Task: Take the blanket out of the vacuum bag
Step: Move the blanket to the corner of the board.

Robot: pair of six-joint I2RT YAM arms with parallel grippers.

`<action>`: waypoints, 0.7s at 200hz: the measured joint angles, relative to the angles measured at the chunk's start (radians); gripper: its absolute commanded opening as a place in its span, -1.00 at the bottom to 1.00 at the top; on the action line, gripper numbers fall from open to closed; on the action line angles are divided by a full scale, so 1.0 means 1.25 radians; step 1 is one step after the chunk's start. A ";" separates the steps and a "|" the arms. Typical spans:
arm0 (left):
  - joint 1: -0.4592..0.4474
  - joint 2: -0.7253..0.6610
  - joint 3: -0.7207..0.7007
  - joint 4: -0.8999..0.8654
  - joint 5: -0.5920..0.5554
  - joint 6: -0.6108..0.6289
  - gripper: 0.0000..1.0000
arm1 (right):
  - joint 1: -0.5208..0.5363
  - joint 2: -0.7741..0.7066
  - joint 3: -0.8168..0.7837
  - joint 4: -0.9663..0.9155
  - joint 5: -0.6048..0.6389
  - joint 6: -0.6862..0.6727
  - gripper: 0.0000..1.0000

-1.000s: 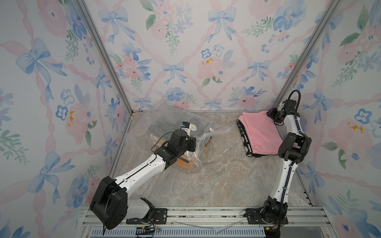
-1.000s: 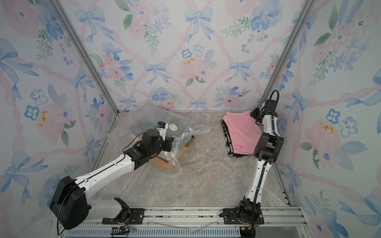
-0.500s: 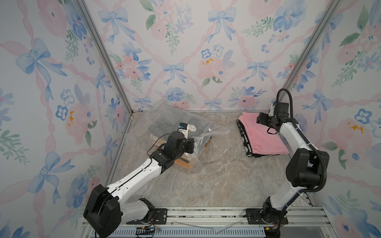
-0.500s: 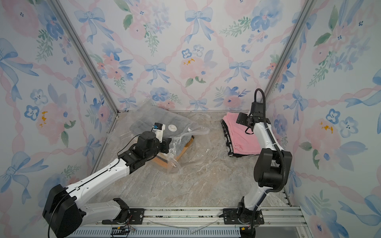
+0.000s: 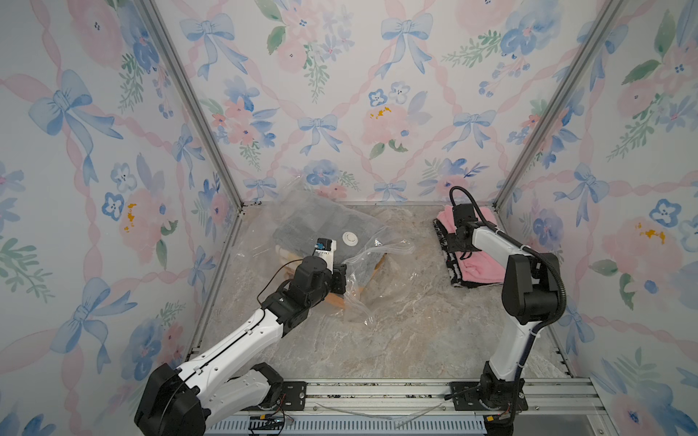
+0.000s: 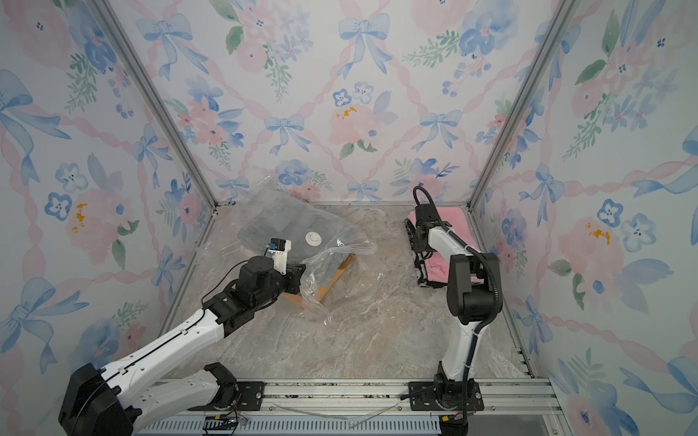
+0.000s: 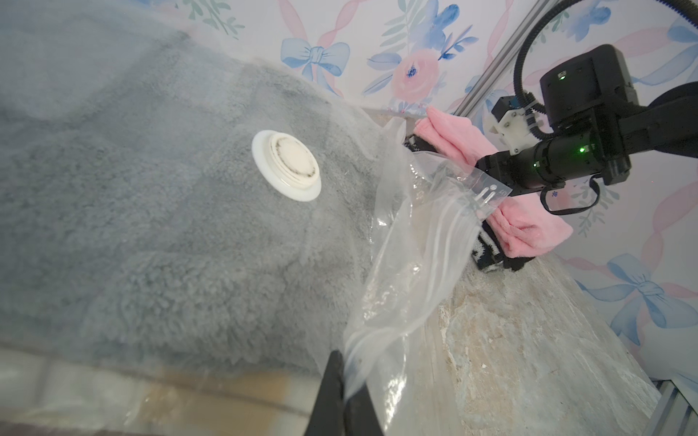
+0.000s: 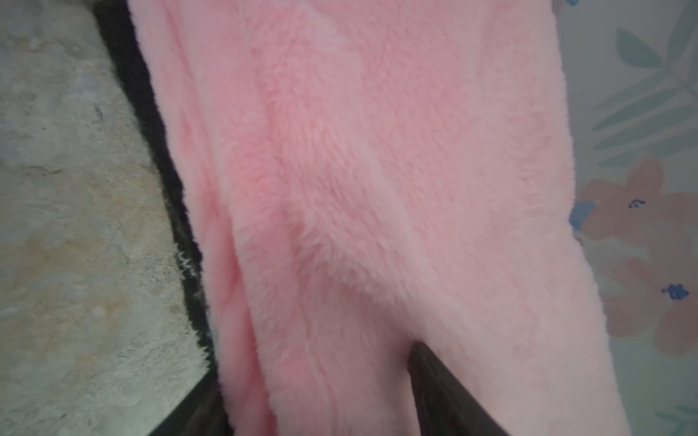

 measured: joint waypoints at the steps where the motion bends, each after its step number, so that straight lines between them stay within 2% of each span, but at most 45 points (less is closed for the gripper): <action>1: 0.000 0.000 0.000 0.000 0.000 0.000 -1.00 | 0.000 0.000 0.000 0.000 0.001 0.001 0.17; 18: 0.000 -0.007 -0.002 -0.002 -0.006 -0.005 -1.00 | 0.006 0.005 0.000 0.000 0.014 -0.005 0.03; 79: 0.000 -0.010 -0.002 -0.006 -0.009 -0.007 -1.00 | 0.025 0.023 0.007 -0.005 0.035 -0.012 -1.00; 140: 0.000 -0.015 -0.014 -0.005 -0.010 -0.014 -1.00 | 0.025 -0.012 0.016 -0.032 0.018 -0.019 -1.00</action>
